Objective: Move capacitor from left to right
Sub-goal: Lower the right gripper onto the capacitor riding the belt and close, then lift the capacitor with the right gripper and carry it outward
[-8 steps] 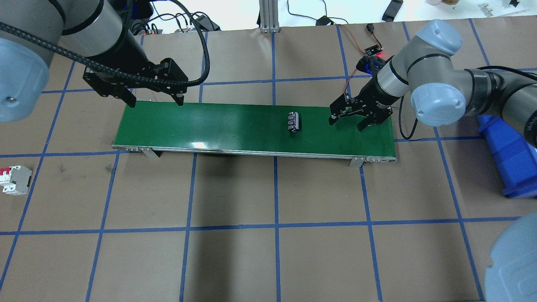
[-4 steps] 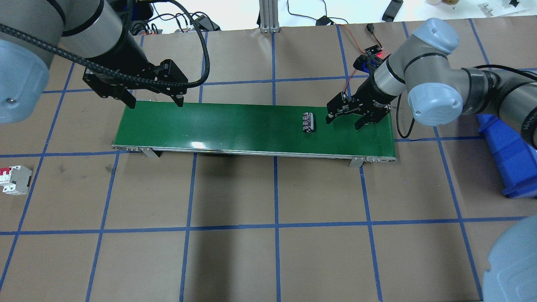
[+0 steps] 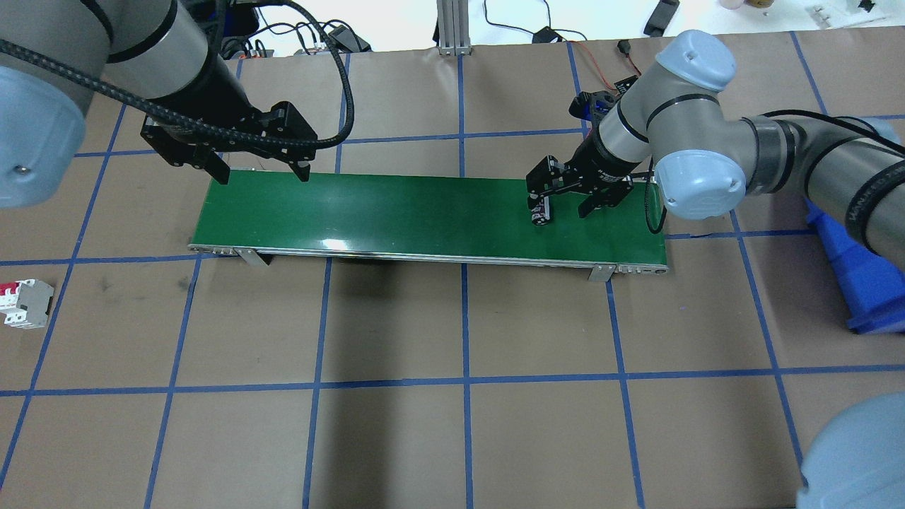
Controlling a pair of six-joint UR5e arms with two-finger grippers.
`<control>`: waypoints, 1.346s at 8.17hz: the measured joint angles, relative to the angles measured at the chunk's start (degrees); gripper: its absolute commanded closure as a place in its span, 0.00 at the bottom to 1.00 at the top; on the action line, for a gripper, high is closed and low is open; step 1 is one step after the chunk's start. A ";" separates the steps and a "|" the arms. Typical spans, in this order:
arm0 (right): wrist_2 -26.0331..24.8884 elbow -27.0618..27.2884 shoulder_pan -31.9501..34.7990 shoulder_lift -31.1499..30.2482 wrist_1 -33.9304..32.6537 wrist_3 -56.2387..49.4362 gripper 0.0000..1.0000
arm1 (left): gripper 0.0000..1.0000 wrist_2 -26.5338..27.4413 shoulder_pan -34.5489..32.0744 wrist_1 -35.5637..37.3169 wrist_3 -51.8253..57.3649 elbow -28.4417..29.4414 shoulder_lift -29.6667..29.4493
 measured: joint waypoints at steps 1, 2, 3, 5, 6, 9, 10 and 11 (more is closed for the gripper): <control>-2.52 -0.01 0.35 0.13 -0.44 0.43 0.38 | 0.00 0.01 0.00 0.00 0.00 -0.01 -0.03; -5.24 -0.01 0.51 0.38 -0.73 0.39 0.51 | 0.00 0.02 0.00 0.00 0.00 -0.04 -0.05; -6.99 0.01 0.63 0.61 -0.89 0.19 0.68 | 0.00 0.02 0.00 0.00 0.00 -0.07 -0.07; -8.36 0.00 0.73 0.96 -0.94 -1.91 1.00 | 0.00 0.02 0.00 0.00 0.00 -0.10 -0.07; -9.23 -0.07 0.75 0.99 -0.88 -3.06 1.00 | 0.00 -0.02 0.00 0.00 0.00 -0.11 -0.07; -15.60 -3.87 0.46 0.31 1.91 -6.45 1.00 | 0.00 -0.07 0.00 0.00 0.00 -0.15 -0.07; -17.64 -6.33 -0.14 -0.17 4.63 -7.76 1.00 | 0.00 -0.10 0.00 0.00 0.00 -0.17 -0.07; -19.79 -7.94 -1.72 -1.05 6.49 -11.23 1.00 | 0.00 -0.10 0.00 0.00 0.00 -0.19 -0.07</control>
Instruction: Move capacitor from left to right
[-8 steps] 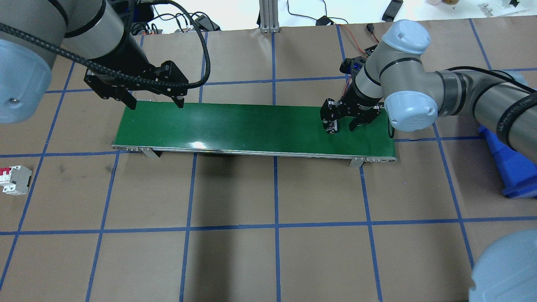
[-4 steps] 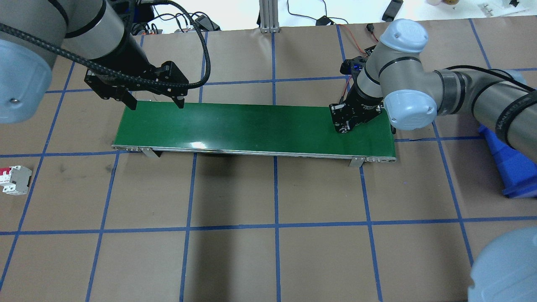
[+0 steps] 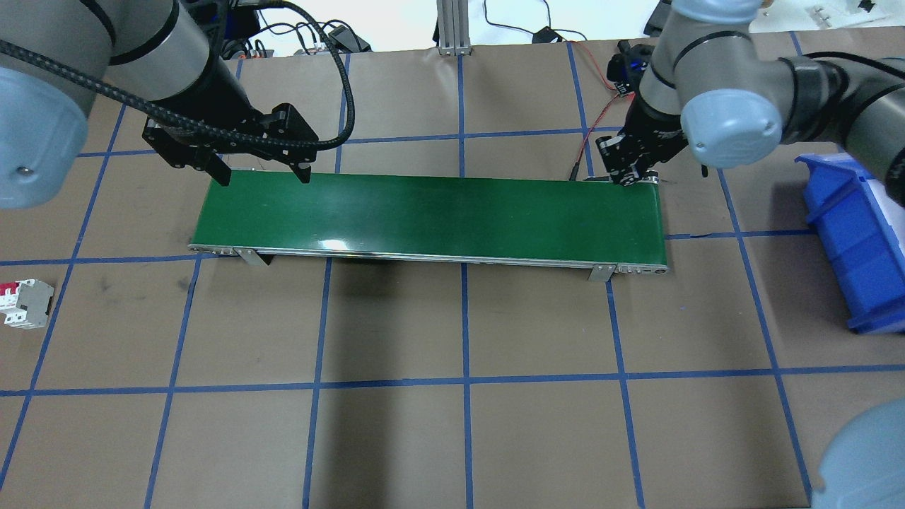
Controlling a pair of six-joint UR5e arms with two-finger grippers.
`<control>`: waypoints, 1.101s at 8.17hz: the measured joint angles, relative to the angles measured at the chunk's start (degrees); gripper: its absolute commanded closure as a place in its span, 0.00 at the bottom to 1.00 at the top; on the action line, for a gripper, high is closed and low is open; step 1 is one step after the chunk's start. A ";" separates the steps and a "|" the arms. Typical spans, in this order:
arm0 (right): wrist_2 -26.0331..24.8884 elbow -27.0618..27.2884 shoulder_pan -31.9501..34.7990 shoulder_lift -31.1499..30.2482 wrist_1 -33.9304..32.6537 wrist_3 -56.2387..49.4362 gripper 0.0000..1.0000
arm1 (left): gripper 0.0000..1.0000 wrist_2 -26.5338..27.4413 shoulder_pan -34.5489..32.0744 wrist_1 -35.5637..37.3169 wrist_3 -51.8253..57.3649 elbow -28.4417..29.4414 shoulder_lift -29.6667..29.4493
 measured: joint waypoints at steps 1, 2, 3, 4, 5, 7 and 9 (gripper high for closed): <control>-1.98 -0.86 -3.14 -1.20 1.38 -5.13 1.00 | 0.00 -0.02 0.00 0.00 0.00 0.00 0.00; -3.19 -1.35 -7.71 -2.64 2.88 -12.58 1.00 | 0.00 -0.01 0.00 0.00 0.00 0.00 0.00; -4.08 -1.77 -12.82 -3.76 3.84 -21.53 1.00 | 0.00 -0.02 0.00 0.03 0.00 -0.01 0.00; -5.15 -2.33 -17.93 -4.35 4.05 -30.94 1.00 | 0.00 -0.04 0.00 0.03 0.00 -0.01 0.00; -5.84 -2.97 -22.98 -4.35 3.90 -40.10 1.00 | 0.00 -0.05 0.00 0.04 0.00 -0.01 0.00; -6.20 -3.28 -31.15 -2.61 0.22 -57.13 1.00 | 0.00 -0.09 0.00 0.02 0.00 -0.01 -0.04; -5.86 -2.50 -37.62 2.82 -4.63 -70.90 1.00 | 0.00 -0.14 0.00 0.00 0.00 -0.01 -0.02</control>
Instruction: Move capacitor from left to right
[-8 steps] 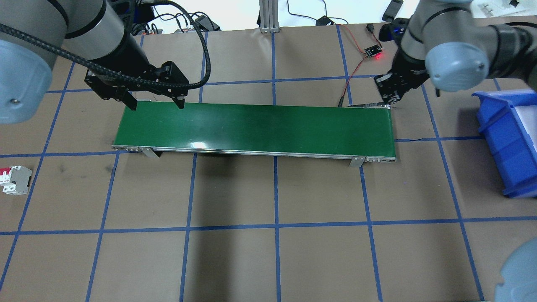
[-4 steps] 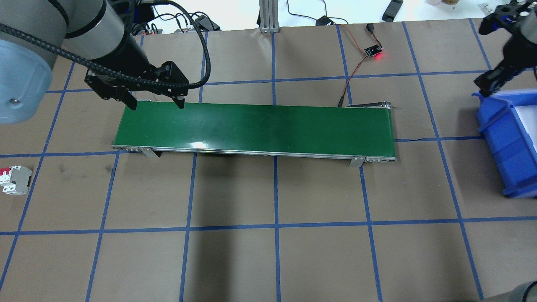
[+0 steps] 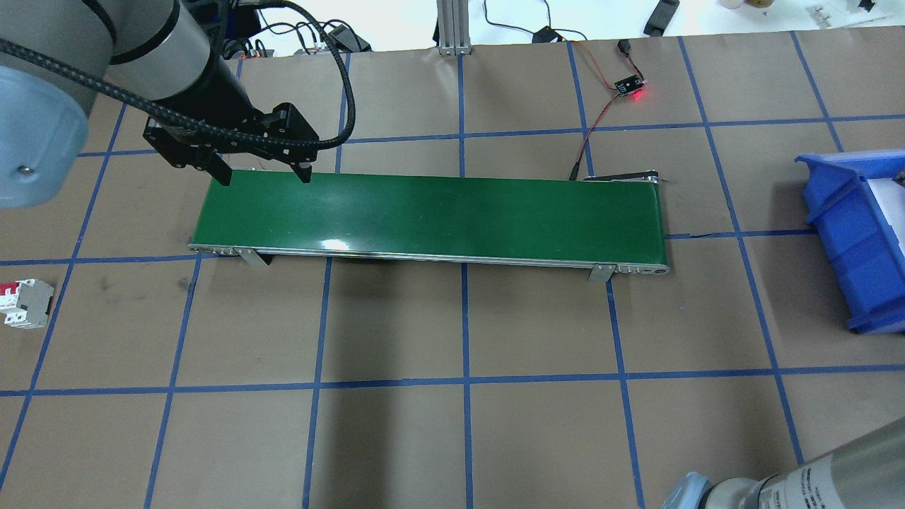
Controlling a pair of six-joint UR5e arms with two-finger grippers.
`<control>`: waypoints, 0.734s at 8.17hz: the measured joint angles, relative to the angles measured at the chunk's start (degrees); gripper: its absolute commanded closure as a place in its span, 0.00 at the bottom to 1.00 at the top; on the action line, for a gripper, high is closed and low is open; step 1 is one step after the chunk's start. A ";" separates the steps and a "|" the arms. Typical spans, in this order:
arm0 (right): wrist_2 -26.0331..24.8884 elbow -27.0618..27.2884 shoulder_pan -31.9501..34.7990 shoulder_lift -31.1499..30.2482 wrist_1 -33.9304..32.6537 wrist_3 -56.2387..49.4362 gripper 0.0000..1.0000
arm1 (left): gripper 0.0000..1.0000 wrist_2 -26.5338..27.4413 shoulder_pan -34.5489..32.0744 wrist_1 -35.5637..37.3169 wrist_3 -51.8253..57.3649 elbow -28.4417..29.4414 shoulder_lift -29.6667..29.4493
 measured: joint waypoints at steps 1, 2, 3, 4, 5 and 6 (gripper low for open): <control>0.24 0.96 -1.90 2.43 -1.31 -3.68 0.59 | 0.00 -0.01 0.00 -0.01 0.00 0.00 0.01; 0.17 1.99 -2.81 4.01 -2.48 -5.60 0.01 | 0.00 -0.01 0.00 0.00 0.00 0.00 0.00; 0.37 2.63 -3.19 4.77 -3.47 -7.48 0.00 | 0.00 -0.01 0.00 0.00 0.00 0.00 0.00; 0.85 2.94 -3.31 4.66 -3.81 -8.81 0.00 | 0.00 -0.01 0.00 0.03 0.00 0.00 0.00; 1.22 2.97 -3.21 3.43 -3.61 -9.23 0.00 | 0.00 -0.01 0.00 0.03 0.00 0.00 -0.02; 2.27 2.88 -2.85 0.40 -2.34 -8.29 0.00 | 0.00 -0.01 0.00 0.04 0.00 0.00 -0.04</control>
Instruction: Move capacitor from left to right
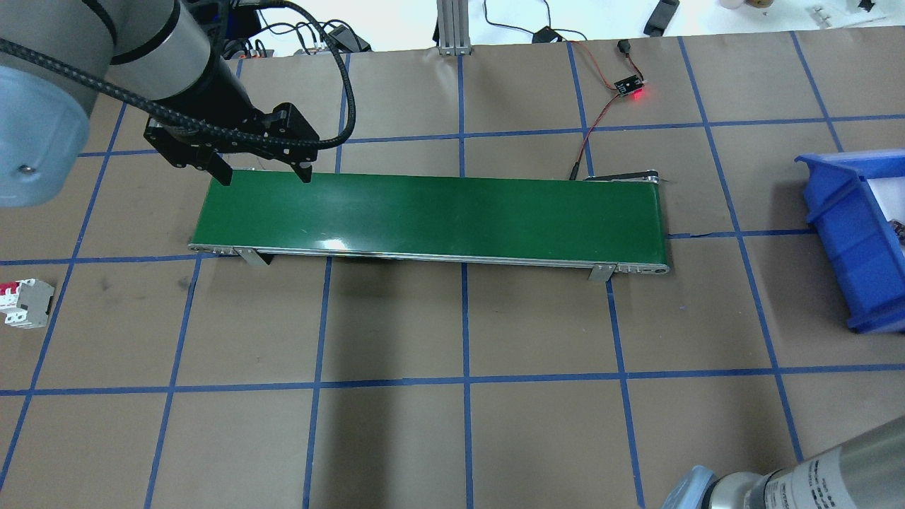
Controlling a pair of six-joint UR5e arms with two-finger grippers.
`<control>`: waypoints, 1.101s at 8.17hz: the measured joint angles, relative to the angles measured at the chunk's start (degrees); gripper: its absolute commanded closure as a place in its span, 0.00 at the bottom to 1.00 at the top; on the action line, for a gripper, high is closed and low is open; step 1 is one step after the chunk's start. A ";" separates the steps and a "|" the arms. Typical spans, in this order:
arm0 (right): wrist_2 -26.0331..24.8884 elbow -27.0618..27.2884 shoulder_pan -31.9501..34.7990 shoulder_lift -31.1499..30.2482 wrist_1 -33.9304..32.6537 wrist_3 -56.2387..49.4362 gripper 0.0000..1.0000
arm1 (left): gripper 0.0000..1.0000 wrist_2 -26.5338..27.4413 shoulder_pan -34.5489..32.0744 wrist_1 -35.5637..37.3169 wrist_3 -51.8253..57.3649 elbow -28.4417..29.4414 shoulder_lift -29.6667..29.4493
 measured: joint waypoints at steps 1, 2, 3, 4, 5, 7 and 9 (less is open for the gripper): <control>1.87 -0.54 0.77 -3.60 3.73 2.95 0.00 | 0.00 0.00 0.00 -0.01 0.00 0.00 0.01; 2.99 -1.25 2.75 -7.70 8.56 7.80 0.00 | 0.00 0.00 0.00 0.00 0.00 0.00 0.01; 3.10 -1.93 6.27 -11.87 13.47 14.81 0.00 | 0.00 0.00 0.00 -0.01 0.00 0.00 0.01; 3.07 -2.53 10.89 -15.53 18.48 23.82 0.00 | 0.00 -0.04 0.00 -0.03 0.00 0.00 0.00; 3.09 -3.21 16.12 -18.19 23.22 33.99 0.00 | 0.00 -0.03 0.00 -0.04 0.00 0.00 -0.01; 3.53 -4.59 26.57 -21.03 29.88 53.76 0.00 | 0.00 -0.04 0.00 -0.01 0.00 0.00 -0.03; 3.59 -5.24 36.47 -21.54 31.14 68.15 0.00 | 0.00 -0.07 0.00 0.03 0.00 0.00 -0.04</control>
